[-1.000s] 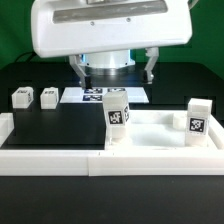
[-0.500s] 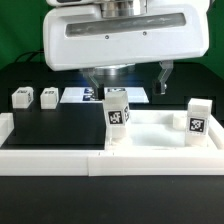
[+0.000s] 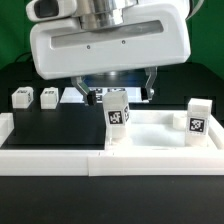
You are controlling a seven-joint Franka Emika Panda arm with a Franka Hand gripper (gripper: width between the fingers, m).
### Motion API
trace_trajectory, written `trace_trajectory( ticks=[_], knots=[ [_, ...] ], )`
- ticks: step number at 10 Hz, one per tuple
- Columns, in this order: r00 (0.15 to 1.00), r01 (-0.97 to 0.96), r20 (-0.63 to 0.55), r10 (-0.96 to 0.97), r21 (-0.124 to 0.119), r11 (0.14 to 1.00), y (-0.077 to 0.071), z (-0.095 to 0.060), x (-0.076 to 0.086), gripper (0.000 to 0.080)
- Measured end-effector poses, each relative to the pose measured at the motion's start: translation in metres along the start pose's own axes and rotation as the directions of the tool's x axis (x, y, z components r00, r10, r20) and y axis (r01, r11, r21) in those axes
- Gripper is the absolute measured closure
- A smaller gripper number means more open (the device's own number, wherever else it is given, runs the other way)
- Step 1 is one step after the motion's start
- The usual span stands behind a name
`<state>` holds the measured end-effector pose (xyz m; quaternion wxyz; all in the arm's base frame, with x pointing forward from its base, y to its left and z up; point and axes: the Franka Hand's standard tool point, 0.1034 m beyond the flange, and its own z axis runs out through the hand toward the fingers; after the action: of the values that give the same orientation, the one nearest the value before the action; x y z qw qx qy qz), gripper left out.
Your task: Assemble square table
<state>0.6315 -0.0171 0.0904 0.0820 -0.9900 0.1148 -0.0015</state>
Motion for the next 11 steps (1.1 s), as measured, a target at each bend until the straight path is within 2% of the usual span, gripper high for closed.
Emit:
trace_trajectory(
  ticks=[2,5,7,8,9,11],
  knots=[
    [1.0,0.001,0.002,-0.001,-0.007,1.0,0.0017,0.0084,-0.0074,0.0151],
    [1.0,0.004,0.003,-0.004,-0.007,1.0,-0.0001,0.0086,-0.0079,0.0151],
    [1.0,-0.015,0.003,0.015,-0.006,1.0,-0.0005,0.0087,-0.008,0.0412],
    [0.993,-0.116,0.003,0.116,-0.003,0.993,-0.0016,0.0089,-0.0081,0.0412],
    [0.977,-0.213,0.004,0.213,0.0,0.977,-0.0024,0.009,-0.0083,0.0509],
    [0.932,-0.363,0.002,0.363,0.005,0.932,-0.0047,0.0108,-0.0085,0.0509]
  ],
)
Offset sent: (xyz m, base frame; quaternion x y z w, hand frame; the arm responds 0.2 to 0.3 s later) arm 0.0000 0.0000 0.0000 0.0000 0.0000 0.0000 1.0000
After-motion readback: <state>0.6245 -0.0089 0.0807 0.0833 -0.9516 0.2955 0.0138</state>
